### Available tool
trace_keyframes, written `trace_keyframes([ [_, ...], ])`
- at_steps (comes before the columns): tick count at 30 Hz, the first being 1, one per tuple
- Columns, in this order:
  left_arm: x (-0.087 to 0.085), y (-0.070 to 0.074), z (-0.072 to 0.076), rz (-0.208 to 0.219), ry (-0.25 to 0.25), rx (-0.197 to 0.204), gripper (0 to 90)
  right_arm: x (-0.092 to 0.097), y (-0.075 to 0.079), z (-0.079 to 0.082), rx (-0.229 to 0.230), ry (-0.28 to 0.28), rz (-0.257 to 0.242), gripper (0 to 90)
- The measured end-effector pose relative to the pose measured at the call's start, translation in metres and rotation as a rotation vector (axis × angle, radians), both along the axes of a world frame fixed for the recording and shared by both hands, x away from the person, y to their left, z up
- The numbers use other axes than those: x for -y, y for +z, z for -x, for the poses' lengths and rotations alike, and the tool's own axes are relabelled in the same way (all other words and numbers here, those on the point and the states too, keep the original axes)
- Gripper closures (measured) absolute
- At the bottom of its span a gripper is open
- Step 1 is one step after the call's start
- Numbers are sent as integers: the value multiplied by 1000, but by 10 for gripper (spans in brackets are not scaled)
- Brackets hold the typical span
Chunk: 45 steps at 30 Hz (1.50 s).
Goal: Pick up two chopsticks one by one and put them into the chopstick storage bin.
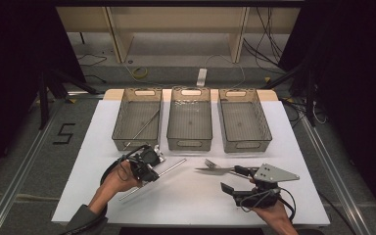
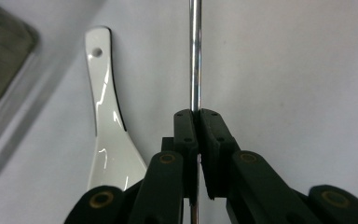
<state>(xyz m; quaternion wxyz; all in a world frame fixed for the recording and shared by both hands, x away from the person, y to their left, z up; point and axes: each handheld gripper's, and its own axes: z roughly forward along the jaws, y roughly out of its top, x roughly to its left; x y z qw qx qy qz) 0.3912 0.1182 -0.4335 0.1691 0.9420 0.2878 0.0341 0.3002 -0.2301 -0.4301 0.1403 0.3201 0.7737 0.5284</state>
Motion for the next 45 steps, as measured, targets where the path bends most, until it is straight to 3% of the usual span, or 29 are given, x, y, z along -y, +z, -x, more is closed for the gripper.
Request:
trace_keyframes([
  [10,-17,40,-9,130,70,73,853,1,0,-1,-6,-7,-6,240],
  [14,-24,52,-15,163,86,99,852,0,0,-1,-2,-6,-8,240],
  [26,-45,72,-42,270,182,168,852,1,0,-1,2,-10,-12,240],
  [39,-62,87,-76,321,279,241,852,2,0,-1,0,-8,-14,240],
  [45,-66,96,-92,313,307,273,852,2,0,-1,-3,-7,-21,240],
])
